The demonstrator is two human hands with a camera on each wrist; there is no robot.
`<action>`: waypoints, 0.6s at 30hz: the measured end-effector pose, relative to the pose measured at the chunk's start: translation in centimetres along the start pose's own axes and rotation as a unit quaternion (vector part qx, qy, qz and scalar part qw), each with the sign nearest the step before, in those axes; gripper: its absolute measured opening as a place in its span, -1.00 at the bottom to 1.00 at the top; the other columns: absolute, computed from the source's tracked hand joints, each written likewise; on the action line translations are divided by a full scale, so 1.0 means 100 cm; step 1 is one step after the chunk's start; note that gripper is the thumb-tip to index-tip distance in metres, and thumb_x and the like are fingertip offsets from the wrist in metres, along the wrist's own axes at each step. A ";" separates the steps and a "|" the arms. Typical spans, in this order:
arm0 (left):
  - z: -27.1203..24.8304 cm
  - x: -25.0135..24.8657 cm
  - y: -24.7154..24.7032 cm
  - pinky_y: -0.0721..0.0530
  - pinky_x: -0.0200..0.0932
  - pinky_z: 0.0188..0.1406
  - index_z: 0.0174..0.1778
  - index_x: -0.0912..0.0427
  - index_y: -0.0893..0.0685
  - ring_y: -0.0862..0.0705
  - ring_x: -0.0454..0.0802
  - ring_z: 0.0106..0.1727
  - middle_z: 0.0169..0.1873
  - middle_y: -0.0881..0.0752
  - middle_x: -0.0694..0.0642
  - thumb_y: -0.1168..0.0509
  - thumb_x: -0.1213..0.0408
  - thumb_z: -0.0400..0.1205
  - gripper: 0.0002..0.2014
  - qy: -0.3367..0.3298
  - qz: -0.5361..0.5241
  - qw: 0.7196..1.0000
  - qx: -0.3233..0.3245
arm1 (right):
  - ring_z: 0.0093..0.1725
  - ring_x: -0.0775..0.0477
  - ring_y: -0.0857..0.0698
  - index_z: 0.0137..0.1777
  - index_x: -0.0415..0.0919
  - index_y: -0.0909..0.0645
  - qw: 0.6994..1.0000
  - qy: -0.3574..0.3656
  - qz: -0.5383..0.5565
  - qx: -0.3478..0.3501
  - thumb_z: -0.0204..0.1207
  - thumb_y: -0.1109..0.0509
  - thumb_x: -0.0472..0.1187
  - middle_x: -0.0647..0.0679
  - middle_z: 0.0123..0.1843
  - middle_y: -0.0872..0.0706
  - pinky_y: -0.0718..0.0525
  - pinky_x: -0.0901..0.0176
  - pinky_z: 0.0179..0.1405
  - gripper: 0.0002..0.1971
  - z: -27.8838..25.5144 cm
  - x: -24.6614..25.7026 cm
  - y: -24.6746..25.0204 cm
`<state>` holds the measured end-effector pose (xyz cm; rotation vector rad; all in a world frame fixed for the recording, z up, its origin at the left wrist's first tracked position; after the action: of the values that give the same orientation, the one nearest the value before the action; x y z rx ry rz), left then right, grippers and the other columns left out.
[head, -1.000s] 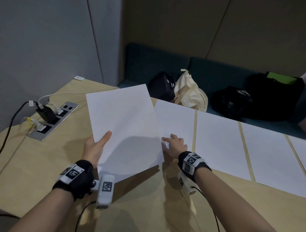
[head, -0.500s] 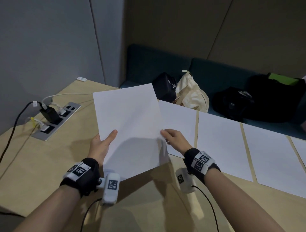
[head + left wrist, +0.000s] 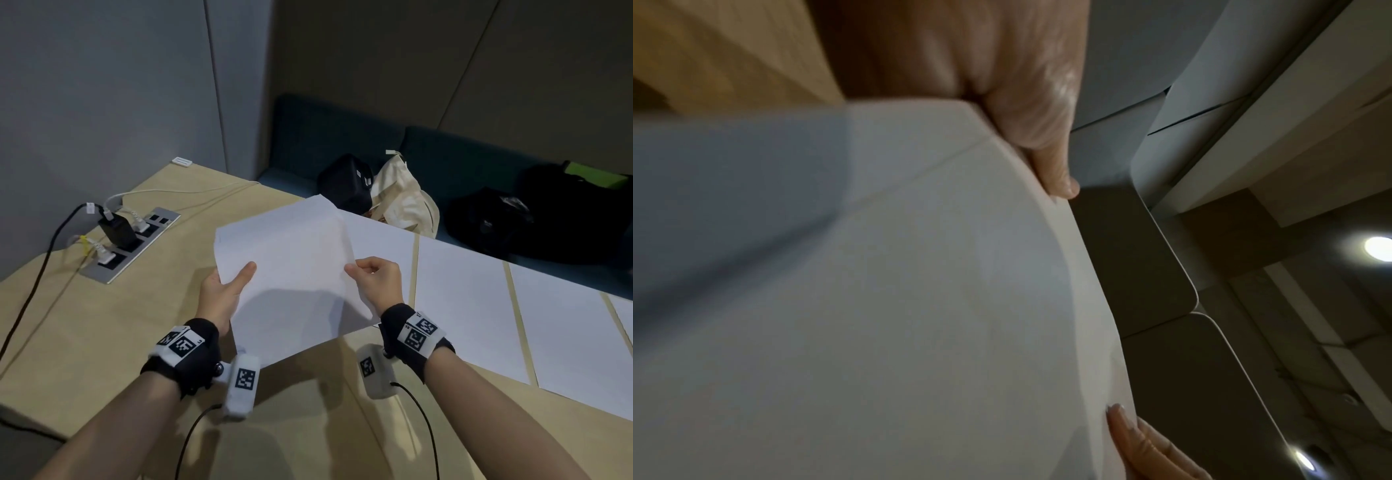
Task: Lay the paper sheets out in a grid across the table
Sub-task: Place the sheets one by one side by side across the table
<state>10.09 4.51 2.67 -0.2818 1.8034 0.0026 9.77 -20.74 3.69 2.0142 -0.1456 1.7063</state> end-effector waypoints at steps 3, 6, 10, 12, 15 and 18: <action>0.001 0.000 0.003 -0.59 -0.02 0.18 0.20 0.22 -0.60 -0.68 0.12 0.10 0.08 -0.71 0.16 -0.31 0.32 0.61 -0.75 -0.003 0.003 1.000 0.006 | -0.30 0.05 -0.57 -0.36 -0.09 -0.61 1.000 0.022 -0.009 0.011 0.46 -0.47 -0.25 0.05 -0.36 -0.63 -0.56 0.29 -0.24 -0.81 0.003 0.002 -0.001; 0.000 -0.006 0.008 -0.58 -0.06 0.15 0.20 0.19 -0.57 -0.67 0.08 0.10 0.01 -0.72 0.04 -0.27 0.33 0.64 -0.78 -0.012 -0.005 1.000 0.017 | -0.28 0.04 -0.64 -0.36 -0.07 -0.62 0.999 0.031 0.010 0.033 0.49 -0.44 -0.27 0.01 -0.34 -0.68 -0.64 0.16 -0.12 -0.79 0.006 0.007 -0.004; 0.009 -0.018 0.017 -0.53 0.07 0.34 0.29 0.22 -0.54 -0.64 0.14 0.23 0.13 -0.69 0.14 -0.24 0.35 0.65 -0.72 -0.015 -0.033 0.999 0.017 | -0.44 0.22 -0.66 -0.33 -0.08 -0.60 0.997 0.062 0.042 0.027 0.52 -0.40 -0.29 0.00 -0.36 -0.70 -0.64 0.38 -0.34 -0.80 0.016 0.022 -0.010; 0.015 -0.024 0.027 -0.54 0.13 0.35 0.21 0.20 -0.57 -0.64 0.17 0.23 0.09 -0.71 0.12 -0.25 0.33 0.65 -0.78 -0.020 -0.040 0.999 -0.002 | -0.34 0.06 -0.66 -0.31 -0.09 -0.61 0.996 0.057 0.061 -0.024 0.53 -0.38 -0.27 -0.04 -0.34 -0.69 -0.65 0.24 -0.25 -0.82 0.029 0.023 -0.012; 0.024 -0.035 0.048 -0.54 0.06 0.30 0.23 0.20 -0.57 -0.66 0.12 0.16 0.19 -0.68 0.16 -0.24 0.33 0.66 -0.77 -0.029 -0.072 0.996 -0.046 | -0.26 -0.06 -0.62 -0.10 -0.25 -0.63 0.992 0.027 0.068 -0.104 0.52 -0.35 -0.28 -0.09 -0.28 -0.65 -0.61 0.14 -0.24 -0.94 0.049 0.019 -0.007; 0.029 -0.047 0.065 -0.51 0.09 0.39 0.44 0.27 -0.48 -0.61 0.12 0.33 0.36 -0.61 0.15 -0.23 0.28 0.67 -0.59 -0.038 -0.109 0.990 -0.077 | -0.26 -0.09 -0.60 0.15 -0.27 -0.52 0.992 0.001 0.026 -0.122 0.54 -0.30 -0.32 -0.01 -0.29 -0.54 -0.58 0.18 -0.29 -0.80 0.061 0.011 -0.009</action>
<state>12.68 12.20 5.44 -0.5802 1.6918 -0.0007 15.78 -22.32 3.88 1.8435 -0.3897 1.6343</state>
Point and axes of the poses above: each hand's wrist, its own z-axis towards the middle knuckle, its own y-axis out of the back of the hand, x = y × z, the point moved 3 cm from there along z, towards the middle knuckle
